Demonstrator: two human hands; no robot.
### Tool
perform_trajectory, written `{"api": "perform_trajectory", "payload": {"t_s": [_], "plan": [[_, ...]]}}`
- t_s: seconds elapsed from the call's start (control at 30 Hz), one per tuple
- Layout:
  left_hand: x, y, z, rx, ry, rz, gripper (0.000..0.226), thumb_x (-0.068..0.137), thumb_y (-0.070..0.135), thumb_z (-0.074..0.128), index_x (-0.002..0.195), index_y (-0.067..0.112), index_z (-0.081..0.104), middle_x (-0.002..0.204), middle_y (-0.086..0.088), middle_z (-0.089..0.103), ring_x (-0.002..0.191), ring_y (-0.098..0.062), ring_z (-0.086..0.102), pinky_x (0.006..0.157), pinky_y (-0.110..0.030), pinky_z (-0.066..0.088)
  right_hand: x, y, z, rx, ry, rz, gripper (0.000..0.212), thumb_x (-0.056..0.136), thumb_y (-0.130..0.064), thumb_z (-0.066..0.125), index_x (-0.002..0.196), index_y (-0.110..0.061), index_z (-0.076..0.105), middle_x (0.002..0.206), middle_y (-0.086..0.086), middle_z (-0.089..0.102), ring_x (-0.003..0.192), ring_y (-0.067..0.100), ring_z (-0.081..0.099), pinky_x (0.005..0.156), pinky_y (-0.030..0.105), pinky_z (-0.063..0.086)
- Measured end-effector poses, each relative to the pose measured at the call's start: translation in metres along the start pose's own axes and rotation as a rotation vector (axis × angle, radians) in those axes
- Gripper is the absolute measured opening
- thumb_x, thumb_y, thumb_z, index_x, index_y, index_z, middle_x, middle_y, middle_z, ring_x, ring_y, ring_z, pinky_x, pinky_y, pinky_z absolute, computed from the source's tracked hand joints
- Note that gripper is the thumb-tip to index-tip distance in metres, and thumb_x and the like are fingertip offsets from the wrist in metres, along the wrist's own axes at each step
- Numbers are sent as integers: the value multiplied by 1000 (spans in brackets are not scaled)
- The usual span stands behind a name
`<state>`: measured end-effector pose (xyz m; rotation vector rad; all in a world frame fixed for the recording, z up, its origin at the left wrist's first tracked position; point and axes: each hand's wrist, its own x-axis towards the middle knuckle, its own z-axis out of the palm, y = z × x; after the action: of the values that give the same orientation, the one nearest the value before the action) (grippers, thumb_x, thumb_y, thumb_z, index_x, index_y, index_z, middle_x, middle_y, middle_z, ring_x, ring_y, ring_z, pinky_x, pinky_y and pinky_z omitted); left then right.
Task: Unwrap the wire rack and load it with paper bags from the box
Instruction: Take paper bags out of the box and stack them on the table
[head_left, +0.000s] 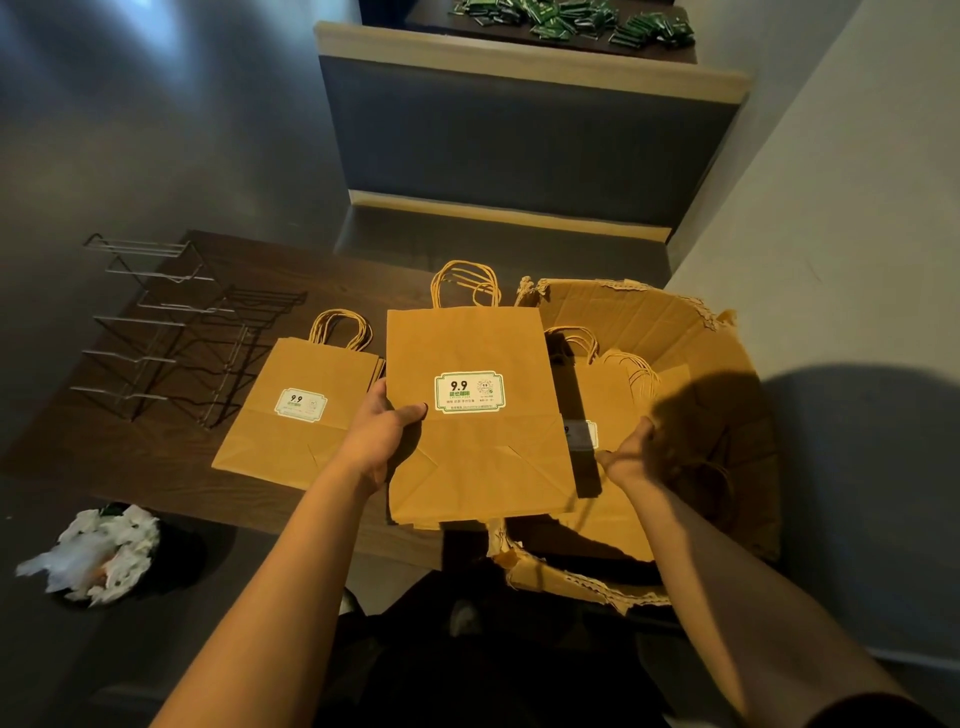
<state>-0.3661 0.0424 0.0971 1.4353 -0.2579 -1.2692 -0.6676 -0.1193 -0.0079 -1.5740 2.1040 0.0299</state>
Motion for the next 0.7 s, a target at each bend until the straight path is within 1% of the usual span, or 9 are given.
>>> {"api": "perform_trajectory", "payload": {"t_s": [0.17, 0.27, 0.33, 0.43, 0.53, 0.6, 0.63, 0.7], "plan": [[-3, 2, 1, -10, 17, 16, 44, 98, -9, 54, 134, 17, 55, 116, -11, 75, 95, -23, 74, 70, -29, 58, 6, -5, 7, 256, -28, 152, 92, 77, -31, 86, 147, -11, 29, 152, 20, 32, 138, 41, 38, 111, 55, 39], [-5, 1, 2, -2, 24, 20, 43, 98, -9, 53, 134, 16, 54, 112, -10, 75, 92, -22, 74, 70, -28, 57, 11, -4, 5, 354, -57, 185, 79, 78, -31, 85, 140, -5, 44, 145, 21, 44, 131, 42, 48, 104, 50, 47], [-5, 0, 4, -4, 22, 22, 44, 98, -10, 53, 135, 15, 54, 111, -9, 75, 91, -21, 74, 68, -27, 57, 8, -6, 0, 437, -75, 166, 77, 79, -25, 85, 141, -5, 45, 143, 18, 50, 129, 40, 51, 103, 47, 48], [-5, 1, 5, -14, 24, 23, 43, 99, -9, 53, 135, 14, 54, 112, -11, 75, 89, -20, 75, 68, -27, 58, 0, -9, -7, 566, -126, 116, 74, 87, -15, 79, 148, -1, 40, 146, 17, 51, 134, 38, 49, 108, 42, 42], [-5, 2, 5, -27, 40, 24, 36, 101, -3, 53, 133, 15, 56, 113, -11, 75, 85, -17, 74, 66, -26, 58, -13, -7, -14, 675, -180, 124, 81, 93, -20, 74, 157, -5, 27, 157, 17, 39, 143, 36, 39, 113, 43, 36], [-5, 1, 7, -30, 40, 24, 33, 102, 1, 55, 132, 14, 56, 114, -11, 75, 86, -16, 74, 67, -25, 58, -19, -2, -19, 699, -207, 79, 80, 95, -19, 71, 158, -6, 24, 161, 16, 33, 146, 35, 35, 115, 44, 33], [-5, 0, 7, -23, 34, 26, 34, 102, 1, 55, 133, 14, 55, 116, -11, 74, 88, -16, 74, 68, -25, 58, -21, 0, -24, 712, -207, 45, 76, 97, -16, 69, 158, -5, 25, 160, 14, 34, 145, 33, 36, 115, 44, 34], [-4, -1, 7, -6, 19, 32, 36, 102, 0, 55, 136, 12, 53, 119, -13, 73, 92, -19, 74, 71, -27, 58, -27, 4, -38, 790, -174, -13, 60, 99, -7, 63, 152, -2, 36, 145, 11, 49, 136, 31, 45, 108, 43, 39]]}}
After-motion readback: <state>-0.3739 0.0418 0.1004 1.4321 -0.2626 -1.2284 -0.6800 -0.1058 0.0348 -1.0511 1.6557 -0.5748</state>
